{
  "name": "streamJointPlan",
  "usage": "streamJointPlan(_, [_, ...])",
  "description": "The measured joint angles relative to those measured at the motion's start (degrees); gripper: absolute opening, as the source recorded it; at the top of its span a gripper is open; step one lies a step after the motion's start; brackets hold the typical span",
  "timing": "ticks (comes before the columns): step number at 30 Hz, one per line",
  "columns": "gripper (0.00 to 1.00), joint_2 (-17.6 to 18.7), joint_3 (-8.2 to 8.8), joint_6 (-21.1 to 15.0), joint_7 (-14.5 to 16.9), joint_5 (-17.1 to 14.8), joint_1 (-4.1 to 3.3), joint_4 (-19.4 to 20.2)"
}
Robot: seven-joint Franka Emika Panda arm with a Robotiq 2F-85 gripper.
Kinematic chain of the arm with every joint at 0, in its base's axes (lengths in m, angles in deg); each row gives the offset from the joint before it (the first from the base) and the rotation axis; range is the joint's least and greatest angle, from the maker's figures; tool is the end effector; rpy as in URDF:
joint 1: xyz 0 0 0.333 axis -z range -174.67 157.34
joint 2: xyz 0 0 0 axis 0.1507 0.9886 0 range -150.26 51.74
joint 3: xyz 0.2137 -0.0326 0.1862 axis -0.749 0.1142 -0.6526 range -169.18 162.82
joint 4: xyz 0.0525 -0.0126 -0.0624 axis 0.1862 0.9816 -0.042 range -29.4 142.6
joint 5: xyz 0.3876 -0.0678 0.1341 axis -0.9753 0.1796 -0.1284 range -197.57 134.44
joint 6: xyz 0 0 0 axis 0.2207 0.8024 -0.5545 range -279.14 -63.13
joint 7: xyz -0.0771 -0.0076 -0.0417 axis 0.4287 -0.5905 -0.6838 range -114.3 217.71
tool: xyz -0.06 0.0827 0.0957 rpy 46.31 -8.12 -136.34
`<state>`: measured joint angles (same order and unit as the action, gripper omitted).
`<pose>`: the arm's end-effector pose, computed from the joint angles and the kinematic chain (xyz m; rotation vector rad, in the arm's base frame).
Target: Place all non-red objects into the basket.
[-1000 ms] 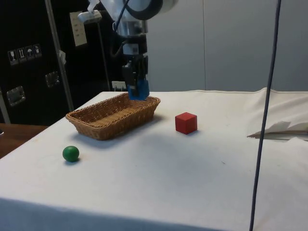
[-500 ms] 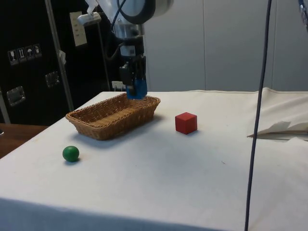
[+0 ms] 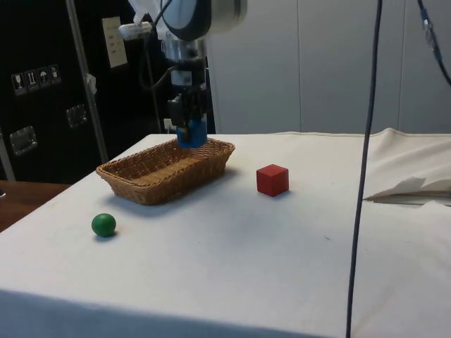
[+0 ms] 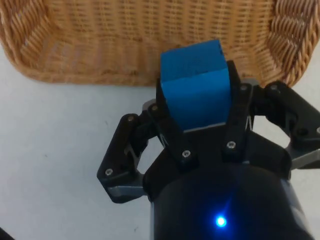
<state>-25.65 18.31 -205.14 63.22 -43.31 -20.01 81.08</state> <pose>0.6133 -0.1081 0.1952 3.1083 -0.1483 0.1309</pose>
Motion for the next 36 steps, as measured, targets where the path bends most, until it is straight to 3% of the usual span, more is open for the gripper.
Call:
streamJointPlan(11, [0.00, 5.4, 0.80, -0.7, 1.3, -3.2, 0.52, -4.8])
streamJointPlan(25, [0.00, 9.1, 1.49, -4.0, 0.3, -3.9, 0.63, -6.2])
streamJointPlan(36, [0.00, 12.6, 1.66, -5.3, 0.4, -6.2, 0.92, -8.4])
